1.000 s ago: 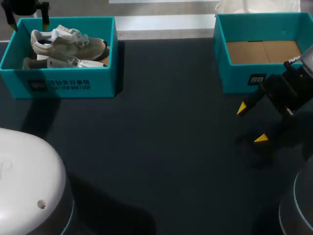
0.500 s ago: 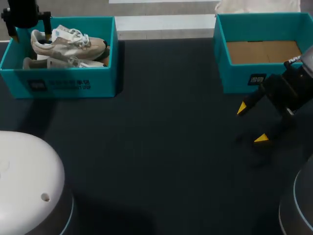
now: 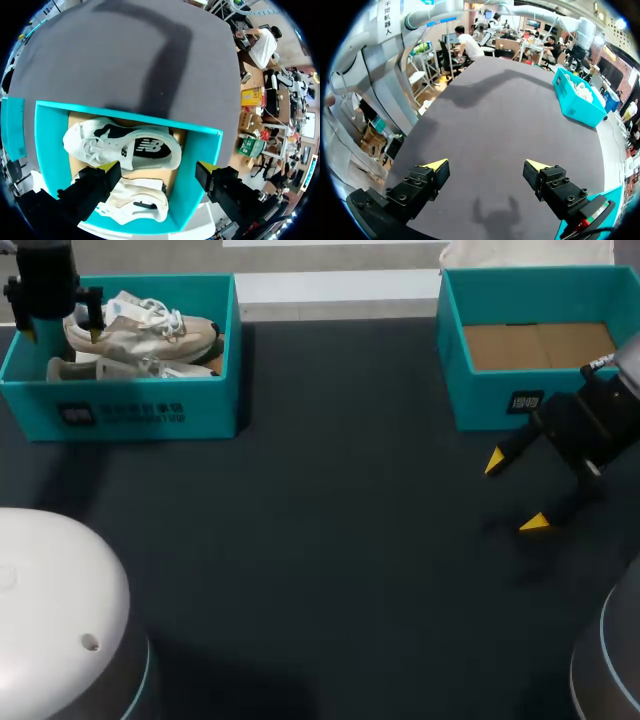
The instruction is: Take the shoe out of the shoebox, open the shoe tongue, remove and reinsert the insole, then place the shoe into the shoebox
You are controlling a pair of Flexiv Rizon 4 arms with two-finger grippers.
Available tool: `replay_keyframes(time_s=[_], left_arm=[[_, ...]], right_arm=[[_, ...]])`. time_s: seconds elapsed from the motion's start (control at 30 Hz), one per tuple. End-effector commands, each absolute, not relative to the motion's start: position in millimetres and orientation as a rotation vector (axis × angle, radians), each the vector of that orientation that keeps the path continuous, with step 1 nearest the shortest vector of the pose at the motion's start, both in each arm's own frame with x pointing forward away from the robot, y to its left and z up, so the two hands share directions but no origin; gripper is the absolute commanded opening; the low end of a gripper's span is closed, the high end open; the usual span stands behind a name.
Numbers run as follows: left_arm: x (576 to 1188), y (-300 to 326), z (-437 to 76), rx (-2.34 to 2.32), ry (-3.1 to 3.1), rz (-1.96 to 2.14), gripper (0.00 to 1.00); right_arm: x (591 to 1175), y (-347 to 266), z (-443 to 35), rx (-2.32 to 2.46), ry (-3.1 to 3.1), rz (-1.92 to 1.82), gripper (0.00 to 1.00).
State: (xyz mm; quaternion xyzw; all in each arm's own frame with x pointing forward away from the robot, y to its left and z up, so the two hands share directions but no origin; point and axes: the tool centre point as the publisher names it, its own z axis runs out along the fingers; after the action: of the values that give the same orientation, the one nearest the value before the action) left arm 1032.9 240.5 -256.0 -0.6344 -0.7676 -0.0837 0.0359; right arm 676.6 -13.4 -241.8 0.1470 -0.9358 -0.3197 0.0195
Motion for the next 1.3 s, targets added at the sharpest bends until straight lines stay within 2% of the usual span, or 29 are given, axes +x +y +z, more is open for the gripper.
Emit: replay_keyframes(time_s=[0.03,0.4,0.63,0.7,0.77,0.8,0.83,0.93,1.03,1.2,1.27,1.3], left_arm=[[1037.0,255.1,-274.4,-1.961,-2.373,-0.229,1.0],[1045.4,271.7,-298.4,-1.928,-2.397,-0.206,0.97],[1040.7,274.2,-308.9,-1.938,-2.388,-0.182,0.8],[1039.2,275.8,-312.7,-1.937,-2.38,-0.179,0.71],[1038.2,278.6,-317.6,-1.944,-2.379,-0.181,0.72],[1038.1,279.7,-320.0,-1.945,-2.377,-0.181,0.78],[1038.0,280.5,-321.6,-1.944,-2.375,-0.181,0.8],[1037.9,281.5,-325.5,-1.953,-2.385,-0.171,0.79],[1039.5,281.9,-333.0,-1.949,-2.4,-0.162,0.71],[1040.1,282.0,-343.7,-1.95,-2.401,-0.146,0.65],[1040.1,283.0,-346.3,-1.948,-2.401,-0.146,0.58],[1040.0,283.5,-347.8,-1.948,-2.4,-0.145,0.49]], right_arm=[[676.3,-13.0,-242.4,0.455,-2.905,-0.989,1.0],[676.3,-13.0,-242.4,0.455,-2.905,-0.989,1.0],[676.3,-13.0,-242.4,0.455,-2.905,-0.989,1.0],[676.3,-13.0,-242.4,0.455,-2.905,-0.989,1.0],[676.3,-13.0,-242.4,0.455,-2.905,-0.989,1.0],[676.3,-13.0,-242.4,0.455,-2.905,-0.989,1.0],[676.3,-13.0,-242.4,0.455,-2.905,-0.989,1.0],[676.3,-13.0,-242.4,0.455,-2.905,-0.989,1.0],[676.3,-13.0,-242.4,0.455,-2.905,-0.989,1.0],[676.3,-13.0,-242.4,0.455,-2.905,-0.989,1.0],[676.3,-13.0,-242.4,0.455,-2.905,-0.989,1.0],[676.3,-13.0,-242.4,0.455,-2.905,-0.989,1.0]])
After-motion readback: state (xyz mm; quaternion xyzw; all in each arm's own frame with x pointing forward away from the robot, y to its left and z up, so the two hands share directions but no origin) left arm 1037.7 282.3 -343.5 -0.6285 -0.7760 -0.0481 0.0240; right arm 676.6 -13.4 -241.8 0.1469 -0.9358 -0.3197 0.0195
